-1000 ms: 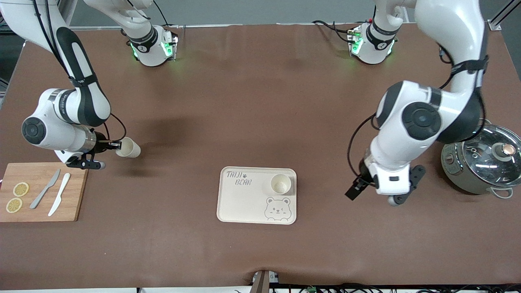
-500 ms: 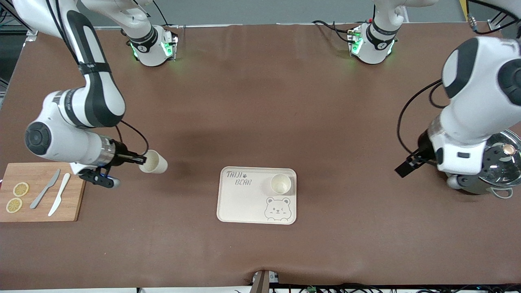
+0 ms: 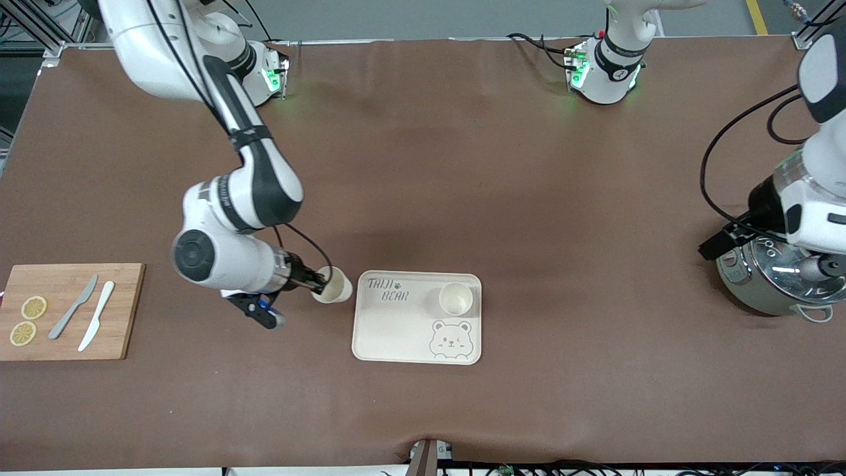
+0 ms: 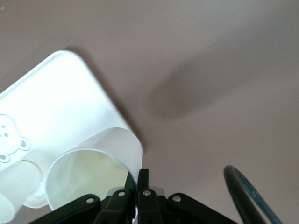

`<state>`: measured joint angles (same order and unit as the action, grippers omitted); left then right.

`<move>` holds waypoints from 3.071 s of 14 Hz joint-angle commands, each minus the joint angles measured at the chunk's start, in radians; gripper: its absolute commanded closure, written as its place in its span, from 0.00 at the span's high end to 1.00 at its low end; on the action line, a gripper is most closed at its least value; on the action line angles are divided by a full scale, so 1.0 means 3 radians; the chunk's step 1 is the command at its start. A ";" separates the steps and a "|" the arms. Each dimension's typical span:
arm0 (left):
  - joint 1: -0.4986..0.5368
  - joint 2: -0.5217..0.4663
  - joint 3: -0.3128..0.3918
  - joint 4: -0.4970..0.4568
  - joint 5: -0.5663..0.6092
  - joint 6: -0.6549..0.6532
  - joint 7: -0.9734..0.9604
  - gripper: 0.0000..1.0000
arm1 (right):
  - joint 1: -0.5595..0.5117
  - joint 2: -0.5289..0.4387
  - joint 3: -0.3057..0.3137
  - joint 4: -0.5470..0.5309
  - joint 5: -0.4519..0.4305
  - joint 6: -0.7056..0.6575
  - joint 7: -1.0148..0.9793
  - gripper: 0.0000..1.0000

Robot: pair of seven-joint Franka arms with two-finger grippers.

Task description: Place white IKEA cup upright on tray with both arms

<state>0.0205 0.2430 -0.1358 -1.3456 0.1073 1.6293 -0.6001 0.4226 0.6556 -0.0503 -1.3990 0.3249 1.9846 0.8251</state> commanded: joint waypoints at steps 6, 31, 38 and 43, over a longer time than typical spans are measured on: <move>0.0402 -0.0309 -0.0038 -0.0122 0.0026 -0.0383 0.1064 1.00 | 0.0324 0.0463 -0.0037 0.0286 0.0042 0.0328 0.0414 0.00; -0.0079 -0.0887 0.0222 -0.0751 0.0021 -0.0205 0.1315 1.00 | -0.0114 -0.0118 -0.0083 0.0972 -0.0383 -0.0878 0.0263 1.00; -0.0033 -0.0923 0.0243 -0.0746 -0.0010 -0.0236 0.1387 1.00 | -0.0636 -0.0926 -0.0098 0.0426 -0.0413 -0.1471 -0.0617 1.00; -0.0038 -0.0938 0.0243 -0.0751 -0.0025 -0.0241 0.1366 1.00 | -0.0979 -0.1407 -0.0103 0.0051 -0.0490 -0.1690 -0.1414 1.00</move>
<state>0.0080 -0.0127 -0.0674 -1.5556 0.1073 1.5539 -0.2094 0.1701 0.3135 -0.0995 -1.3095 0.1957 1.5014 0.4943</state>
